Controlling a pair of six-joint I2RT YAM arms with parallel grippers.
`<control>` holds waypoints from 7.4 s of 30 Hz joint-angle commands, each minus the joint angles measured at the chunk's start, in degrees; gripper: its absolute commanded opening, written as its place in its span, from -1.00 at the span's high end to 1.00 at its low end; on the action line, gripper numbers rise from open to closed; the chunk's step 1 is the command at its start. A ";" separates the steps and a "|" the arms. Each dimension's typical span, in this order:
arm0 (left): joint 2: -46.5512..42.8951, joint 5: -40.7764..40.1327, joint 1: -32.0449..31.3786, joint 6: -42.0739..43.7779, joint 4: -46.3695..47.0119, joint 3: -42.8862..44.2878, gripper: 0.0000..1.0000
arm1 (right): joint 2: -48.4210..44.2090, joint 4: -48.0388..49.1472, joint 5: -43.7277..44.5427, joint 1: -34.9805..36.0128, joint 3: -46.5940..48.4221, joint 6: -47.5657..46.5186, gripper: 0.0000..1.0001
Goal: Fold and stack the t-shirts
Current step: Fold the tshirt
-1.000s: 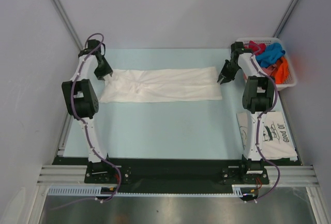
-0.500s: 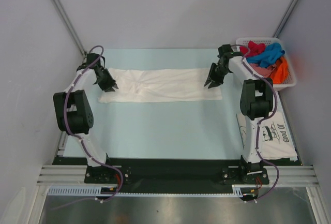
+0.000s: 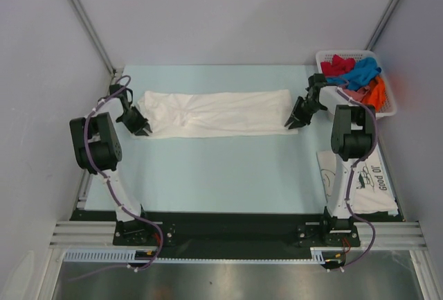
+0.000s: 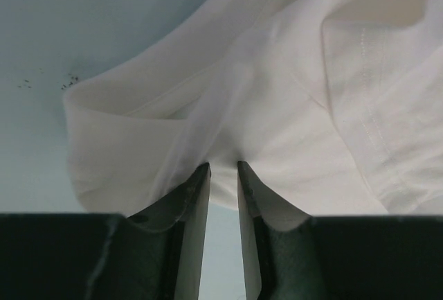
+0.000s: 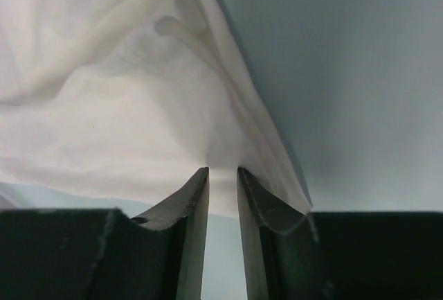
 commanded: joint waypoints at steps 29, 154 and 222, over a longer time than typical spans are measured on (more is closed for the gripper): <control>-23.02 -0.83 5.07 -20.19 16.57 -28.02 -0.64 | -16.57 12.57 36.46 21.59 -24.70 -30.39 -0.29; 10.54 15.06 1.73 -2.61 23.25 17.42 -0.33 | -42.08 29.53 -2.93 29.69 -47.94 -4.91 -0.11; 40.95 9.81 -17.16 -35.73 37.30 50.37 0.68 | 18.24 61.98 1.14 13.51 10.20 25.15 1.00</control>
